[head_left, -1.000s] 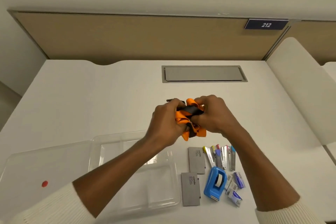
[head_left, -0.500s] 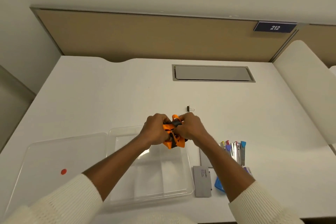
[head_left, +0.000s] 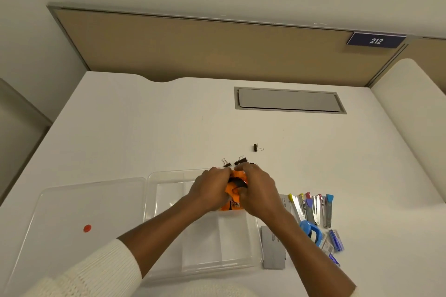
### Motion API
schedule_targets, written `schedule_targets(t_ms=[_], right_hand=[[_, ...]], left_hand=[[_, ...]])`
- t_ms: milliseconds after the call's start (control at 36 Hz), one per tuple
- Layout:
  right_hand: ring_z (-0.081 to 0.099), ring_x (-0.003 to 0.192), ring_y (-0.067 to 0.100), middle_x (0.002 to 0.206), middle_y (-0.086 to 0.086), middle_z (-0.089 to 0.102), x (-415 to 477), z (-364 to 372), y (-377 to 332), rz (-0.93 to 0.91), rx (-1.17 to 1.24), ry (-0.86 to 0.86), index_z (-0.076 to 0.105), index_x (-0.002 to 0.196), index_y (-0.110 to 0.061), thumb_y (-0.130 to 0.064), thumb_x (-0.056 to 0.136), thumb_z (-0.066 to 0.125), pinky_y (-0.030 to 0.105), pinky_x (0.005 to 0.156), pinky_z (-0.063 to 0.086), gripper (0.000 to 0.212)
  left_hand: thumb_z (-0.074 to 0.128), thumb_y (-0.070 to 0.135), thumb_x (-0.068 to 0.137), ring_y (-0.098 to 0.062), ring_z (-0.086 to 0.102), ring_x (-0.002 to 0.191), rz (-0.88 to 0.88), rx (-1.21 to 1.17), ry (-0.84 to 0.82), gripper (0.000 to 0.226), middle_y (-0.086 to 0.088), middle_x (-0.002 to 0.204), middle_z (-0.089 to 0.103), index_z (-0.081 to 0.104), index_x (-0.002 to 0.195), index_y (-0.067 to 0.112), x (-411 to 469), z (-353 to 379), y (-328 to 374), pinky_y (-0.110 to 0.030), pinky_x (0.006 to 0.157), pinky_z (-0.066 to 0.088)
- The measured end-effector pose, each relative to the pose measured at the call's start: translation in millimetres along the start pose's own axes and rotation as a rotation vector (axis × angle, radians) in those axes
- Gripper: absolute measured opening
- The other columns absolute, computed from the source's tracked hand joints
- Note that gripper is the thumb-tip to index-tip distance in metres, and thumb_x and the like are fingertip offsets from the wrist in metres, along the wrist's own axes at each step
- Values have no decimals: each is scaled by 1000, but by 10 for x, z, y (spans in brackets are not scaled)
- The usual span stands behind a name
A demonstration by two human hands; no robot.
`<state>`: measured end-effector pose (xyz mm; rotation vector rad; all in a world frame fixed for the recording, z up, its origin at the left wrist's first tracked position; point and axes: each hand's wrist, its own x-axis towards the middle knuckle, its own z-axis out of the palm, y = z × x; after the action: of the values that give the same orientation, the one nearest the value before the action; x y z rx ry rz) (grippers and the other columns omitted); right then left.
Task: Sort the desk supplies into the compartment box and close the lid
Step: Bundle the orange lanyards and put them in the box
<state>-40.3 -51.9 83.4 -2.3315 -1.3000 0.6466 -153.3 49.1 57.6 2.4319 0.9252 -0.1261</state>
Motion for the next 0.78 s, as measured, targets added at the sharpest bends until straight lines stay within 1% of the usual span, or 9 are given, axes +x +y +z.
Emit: schedule_targets(t_ms=[111, 194, 250, 361, 444, 556, 639, 722, 778], right_hand=[[66, 93, 21, 108, 0, 71, -17, -3, 124, -2, -36, 30, 68, 115, -20, -18, 92, 68, 26, 71, 47, 24], [60, 99, 20, 114, 4, 67, -42, 97, 174, -95, -141, 26, 64, 124, -19, -17, 95, 64, 29, 80, 49, 29], [55, 109, 23, 122, 5, 63, -61, 179, 202, -172, -222, 42, 60, 130, -18, -19, 96, 64, 33, 80, 53, 35], [51, 116, 30, 130, 8, 57, -72, 334, 238, -269, -344, 33, 54, 139, -16, -7, 87, 70, 37, 80, 56, 55], [46, 118, 29, 134, 9, 51, -69, 482, 245, -285, -382, -54, 48, 141, -11, 3, 87, 54, 38, 89, 53, 56], [48, 119, 29, 138, 12, 51, -24, 554, 218, -285, -379, -103, 55, 132, -6, 4, 88, 55, 36, 81, 54, 45], [52, 112, 29, 127, 9, 57, 9, 456, 187, -251, -357, -111, 60, 123, -8, 4, 83, 55, 39, 79, 53, 42], [54, 108, 25, 116, 3, 62, -33, 332, 210, -226, -304, -7, 65, 113, -13, 3, 80, 57, 41, 73, 53, 38], [53, 104, 23, 111, 0, 63, -89, 289, 254, -204, -305, 57, 65, 115, -19, 2, 81, 61, 40, 70, 53, 40]], left_hand=[[69, 24, 88, -28, 68, 94, -55, 137, 128, 27, -1, 106, 71, 65, 114, 25, -24, -41, 11, -36, 69, 49], [75, 27, 91, -21, 64, 95, -115, 123, 224, 24, 1, 110, 67, 62, 111, 22, -29, -13, -18, -33, 71, 51], [77, 29, 91, -20, 59, 105, -106, 94, 260, 34, 1, 118, 60, 60, 119, 21, -22, 55, -66, -32, 77, 54], [71, 29, 95, -21, 55, 115, -48, 5, 196, 33, -1, 122, 57, 61, 124, 18, -40, 190, -120, -34, 93, 51], [61, 21, 99, -20, 51, 115, 48, 63, 154, 22, -1, 119, 55, 60, 121, 17, -75, 316, -113, -35, 90, 51], [66, 17, 95, -15, 49, 114, 123, 98, 111, 31, 1, 123, 55, 60, 125, 16, -41, 446, -104, -26, 88, 49], [55, 20, 103, 0, 53, 93, 108, 52, 138, 24, 12, 110, 53, 59, 124, 10, 3, 488, -107, -16, 73, 54], [57, 15, 98, -16, 58, 104, 93, 120, 156, 17, 1, 112, 56, 58, 115, 12, 74, 469, -83, -31, 74, 54], [59, 18, 97, -23, 57, 111, 80, 97, 168, 19, -5, 118, 57, 59, 116, 13, 104, 461, -80, -31, 77, 49]])
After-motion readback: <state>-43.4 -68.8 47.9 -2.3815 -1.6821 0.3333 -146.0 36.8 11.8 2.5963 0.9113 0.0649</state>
